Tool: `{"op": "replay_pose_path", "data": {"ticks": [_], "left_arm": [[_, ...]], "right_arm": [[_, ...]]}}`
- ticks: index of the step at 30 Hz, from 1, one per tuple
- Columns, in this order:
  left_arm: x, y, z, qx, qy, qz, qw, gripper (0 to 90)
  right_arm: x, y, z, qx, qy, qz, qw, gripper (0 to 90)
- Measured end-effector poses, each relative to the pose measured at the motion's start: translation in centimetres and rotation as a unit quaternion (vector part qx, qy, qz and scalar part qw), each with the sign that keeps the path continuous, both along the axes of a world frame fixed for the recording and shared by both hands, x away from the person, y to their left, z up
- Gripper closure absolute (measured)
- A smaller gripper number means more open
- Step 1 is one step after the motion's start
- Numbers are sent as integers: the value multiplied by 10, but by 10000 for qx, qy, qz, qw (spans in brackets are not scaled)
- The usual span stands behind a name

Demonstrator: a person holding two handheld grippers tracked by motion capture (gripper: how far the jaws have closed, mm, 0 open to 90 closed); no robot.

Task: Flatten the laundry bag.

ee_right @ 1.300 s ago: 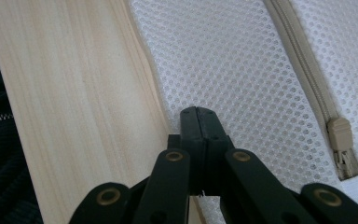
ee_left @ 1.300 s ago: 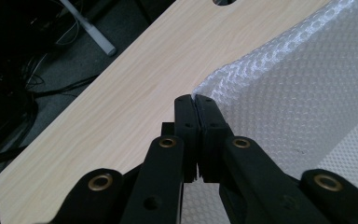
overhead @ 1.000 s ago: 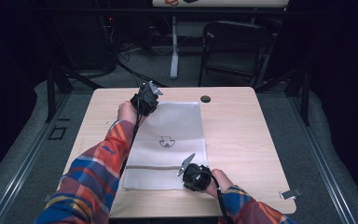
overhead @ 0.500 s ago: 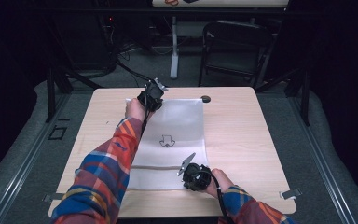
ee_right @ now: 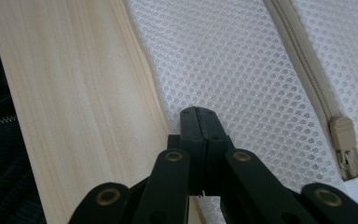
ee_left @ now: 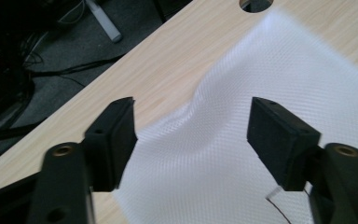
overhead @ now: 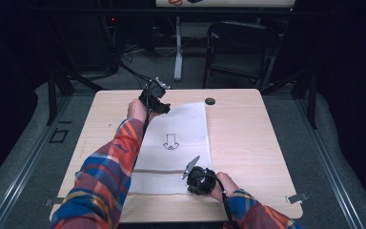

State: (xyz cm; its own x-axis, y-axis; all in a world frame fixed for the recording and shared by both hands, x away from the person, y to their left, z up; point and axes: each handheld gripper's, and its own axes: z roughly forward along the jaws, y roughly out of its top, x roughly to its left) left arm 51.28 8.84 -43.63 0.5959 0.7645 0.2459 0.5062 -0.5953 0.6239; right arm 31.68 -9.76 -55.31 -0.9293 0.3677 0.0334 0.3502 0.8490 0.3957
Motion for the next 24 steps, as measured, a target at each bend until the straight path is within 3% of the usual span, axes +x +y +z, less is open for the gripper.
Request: {"op": "replay_pose_path", "data": {"ticks": [2,4,5,7,9,16,21,22,24], "left_arm": [[-2,2,1,-77,41,-13,10000,260],[-5,3,1,-63,44,-24,10000,243],[-7,5,0,-82,78,-45,9999,240],[-10,7,-4,-75,133,-76,9999,221],[-13,11,-8,-129,203,-87,9997,202],[-33,25,-19,-309,376,-197,9986,131],[-54,33,-31,-371,480,-327,9976,110],[-58,34,-34,-419,510,-339,9972,110],[-65,36,-39,-530,541,-383,9964,105]], "right_arm": [[0,1,-1,61,-7,-5,10000,888],[1,1,1,-92,-79,8,9999,844],[0,1,0,69,7,-112,9999,809],[1,1,2,74,-39,-112,9999,748],[3,0,6,85,-6,-171,9998,613],[14,-18,26,491,-40,-715,9962,180],[22,-35,38,693,-43,-1067,9919,106],[24,-38,40,615,-56,-1082,9922,95],[26,-44,41,697,-73,-1158,9908,93]]}}
